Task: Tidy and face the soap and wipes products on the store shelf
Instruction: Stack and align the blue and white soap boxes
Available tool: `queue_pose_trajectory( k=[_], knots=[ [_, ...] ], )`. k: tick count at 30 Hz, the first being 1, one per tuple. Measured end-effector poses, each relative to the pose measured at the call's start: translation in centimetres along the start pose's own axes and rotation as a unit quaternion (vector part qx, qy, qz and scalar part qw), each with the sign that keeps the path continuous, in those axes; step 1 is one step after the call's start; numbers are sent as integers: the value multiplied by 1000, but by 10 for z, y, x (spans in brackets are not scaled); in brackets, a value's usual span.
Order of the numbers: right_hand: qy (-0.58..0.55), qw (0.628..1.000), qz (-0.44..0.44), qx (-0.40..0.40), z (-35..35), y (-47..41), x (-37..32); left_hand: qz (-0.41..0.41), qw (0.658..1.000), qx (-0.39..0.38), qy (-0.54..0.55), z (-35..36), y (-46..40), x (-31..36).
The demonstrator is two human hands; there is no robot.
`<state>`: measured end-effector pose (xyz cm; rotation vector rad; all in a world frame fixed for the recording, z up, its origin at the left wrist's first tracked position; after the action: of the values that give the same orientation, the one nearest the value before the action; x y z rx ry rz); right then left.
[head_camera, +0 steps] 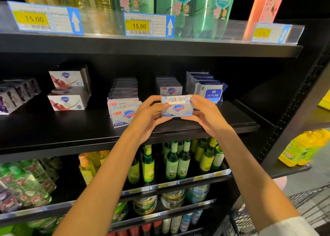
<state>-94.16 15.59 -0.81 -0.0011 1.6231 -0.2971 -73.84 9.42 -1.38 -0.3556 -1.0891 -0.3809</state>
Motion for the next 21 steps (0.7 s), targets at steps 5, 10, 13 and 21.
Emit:
queue_pose_trajectory(
  k=[5, 10, 13, 21],
  knots=[
    [11, 1000, 4, -2, -2, 2, -1, 10, 1000, -26, -12, 1, 6, 2],
    [-4, 1000, -20, -10, -7, 3, 2, -14, 999, -38, 12, 2, 9, 3],
    [-5, 999, -35, -12, -8, 3, 5, -26, 999, -29, 18, 2, 8, 3],
    [19, 999, -33, -19, -9, -3, 8, -24, 998, -38, 45, -3, 6, 3]
  ],
)
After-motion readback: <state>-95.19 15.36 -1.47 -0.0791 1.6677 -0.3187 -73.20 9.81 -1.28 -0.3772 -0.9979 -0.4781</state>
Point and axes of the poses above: each hand's wrist, its own y-axis away from the middle knuckle, its own z-axis out of the palm, x = y × z, the point moved 1 cm from there along -y, towards the middle knuckle, and after that the axes turned 8 degrees about y, right-handed, at the moved point
